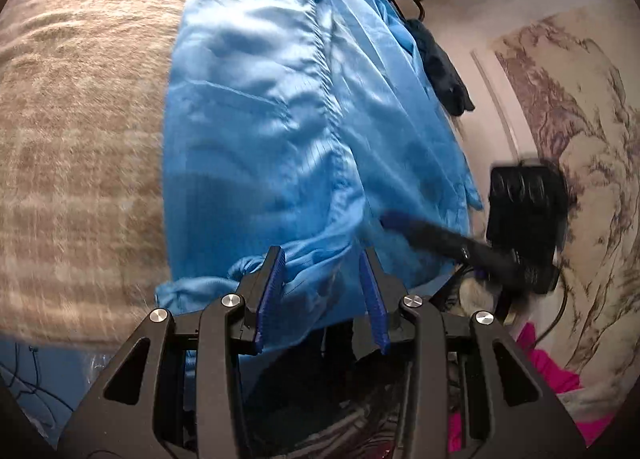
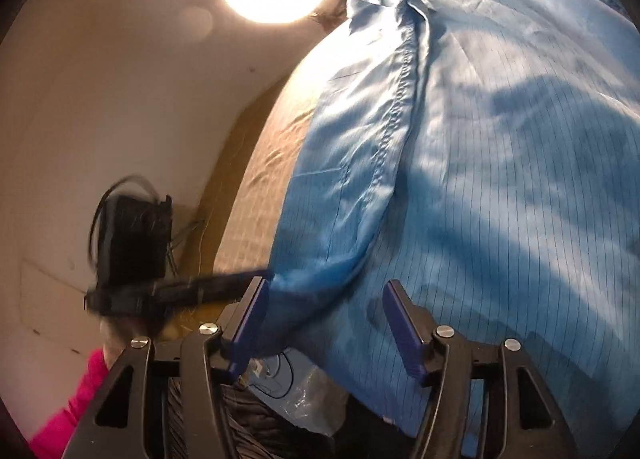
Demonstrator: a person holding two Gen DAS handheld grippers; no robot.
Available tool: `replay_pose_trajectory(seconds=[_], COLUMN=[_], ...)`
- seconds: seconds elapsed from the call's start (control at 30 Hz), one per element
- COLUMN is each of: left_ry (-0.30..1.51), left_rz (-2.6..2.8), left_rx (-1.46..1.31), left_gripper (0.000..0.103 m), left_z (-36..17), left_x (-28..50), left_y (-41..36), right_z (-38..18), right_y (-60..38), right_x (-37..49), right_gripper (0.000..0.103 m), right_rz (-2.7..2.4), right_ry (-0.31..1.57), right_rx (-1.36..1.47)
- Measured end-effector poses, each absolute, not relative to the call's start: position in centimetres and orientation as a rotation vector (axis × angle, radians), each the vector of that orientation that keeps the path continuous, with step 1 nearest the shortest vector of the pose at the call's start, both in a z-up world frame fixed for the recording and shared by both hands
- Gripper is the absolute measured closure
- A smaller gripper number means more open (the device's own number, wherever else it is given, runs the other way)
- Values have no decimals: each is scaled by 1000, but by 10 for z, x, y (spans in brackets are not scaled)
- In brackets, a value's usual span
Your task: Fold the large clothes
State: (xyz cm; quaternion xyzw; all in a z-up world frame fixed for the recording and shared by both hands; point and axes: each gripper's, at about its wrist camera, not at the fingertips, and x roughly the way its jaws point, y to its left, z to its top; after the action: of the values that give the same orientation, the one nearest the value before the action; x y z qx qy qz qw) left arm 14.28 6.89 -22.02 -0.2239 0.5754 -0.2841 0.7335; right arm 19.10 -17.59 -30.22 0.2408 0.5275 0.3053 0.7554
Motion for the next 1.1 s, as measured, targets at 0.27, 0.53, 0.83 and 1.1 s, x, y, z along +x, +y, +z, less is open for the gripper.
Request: replay_pose_trajectory(seconds=[0.27, 0.53, 0.83, 1.1], left_ry=[1228, 1046, 1152, 1140], left_rz=[-580, -391, -526, -574], left_rx=[-389, -515, -642, -448], left_gripper=[65, 65, 65, 65], left_z=[-210, -175, -227, -204], left_x=[108, 82, 63, 36], left_y=[51, 136, 109, 66], right_z=[-320, -283, -308, -304], right_y=[-134, -165, -169, -192], right_x=[199, 200, 199, 198], right_gripper=[101, 103, 103, 86], right_rz=[674, 749, 685, 674], right_ry=[1232, 1097, 1154, 1148], right_rx=[387, 408, 328, 419])
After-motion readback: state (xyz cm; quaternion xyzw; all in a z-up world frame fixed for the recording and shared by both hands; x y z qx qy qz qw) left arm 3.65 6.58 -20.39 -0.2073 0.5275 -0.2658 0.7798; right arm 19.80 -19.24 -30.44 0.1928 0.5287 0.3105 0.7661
